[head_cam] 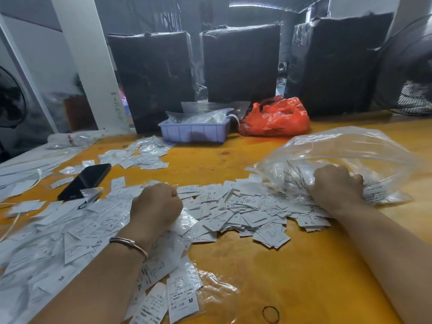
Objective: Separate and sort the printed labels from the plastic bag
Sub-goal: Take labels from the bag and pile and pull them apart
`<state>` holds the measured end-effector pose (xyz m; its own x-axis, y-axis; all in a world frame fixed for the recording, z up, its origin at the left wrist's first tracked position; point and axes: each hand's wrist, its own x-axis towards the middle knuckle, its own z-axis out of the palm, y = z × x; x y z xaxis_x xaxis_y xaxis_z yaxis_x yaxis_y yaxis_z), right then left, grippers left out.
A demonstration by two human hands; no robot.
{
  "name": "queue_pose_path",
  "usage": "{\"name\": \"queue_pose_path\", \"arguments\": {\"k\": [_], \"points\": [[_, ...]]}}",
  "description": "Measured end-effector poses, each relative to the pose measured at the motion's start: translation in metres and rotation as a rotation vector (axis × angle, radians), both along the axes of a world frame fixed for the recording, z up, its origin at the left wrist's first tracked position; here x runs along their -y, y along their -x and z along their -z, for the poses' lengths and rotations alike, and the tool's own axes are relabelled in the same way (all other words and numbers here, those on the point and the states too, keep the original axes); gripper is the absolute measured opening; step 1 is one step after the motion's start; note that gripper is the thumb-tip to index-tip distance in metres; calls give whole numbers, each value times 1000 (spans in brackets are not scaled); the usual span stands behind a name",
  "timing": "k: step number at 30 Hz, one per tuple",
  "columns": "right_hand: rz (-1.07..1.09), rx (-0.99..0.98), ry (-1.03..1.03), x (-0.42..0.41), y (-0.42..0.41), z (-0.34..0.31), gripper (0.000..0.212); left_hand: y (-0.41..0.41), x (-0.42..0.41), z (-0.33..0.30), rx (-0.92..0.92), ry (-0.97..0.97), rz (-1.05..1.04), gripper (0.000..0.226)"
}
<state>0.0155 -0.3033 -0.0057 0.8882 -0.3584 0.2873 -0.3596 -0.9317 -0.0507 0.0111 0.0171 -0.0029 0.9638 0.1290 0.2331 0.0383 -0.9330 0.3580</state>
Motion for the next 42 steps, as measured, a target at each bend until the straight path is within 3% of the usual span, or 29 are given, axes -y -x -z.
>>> {"name": "queue_pose_path", "arguments": {"k": [7, 16, 18, 21, 33, 39, 42], "points": [[-6, 101, -63, 6, -9, 5, 9, 3, 7, 2, 70, 98, 85, 26], [-31, 232, -195, 8, -7, 4, 14, 9, 16, 1, 136, 183, 287, 29], [-23, 142, -197, 8, -8, 5, 26, 11, 18, 0, 131, 191, 305, 28], [-18, -13, -107, 9, -10, 9, 12, 13, 20, 0, 130, 208, 331, 28], [-64, 342, -225, 12, -13, 8, 21, 15, 23, 1, 129, 258, 390, 30], [-79, 517, -291, 9, -8, 3, 12, 16, 23, 1, 139, 266, 400, 29], [-127, 641, -413, -1, 0, -7, 17, 14, 22, 1, 154, 273, 399, 25]]}}
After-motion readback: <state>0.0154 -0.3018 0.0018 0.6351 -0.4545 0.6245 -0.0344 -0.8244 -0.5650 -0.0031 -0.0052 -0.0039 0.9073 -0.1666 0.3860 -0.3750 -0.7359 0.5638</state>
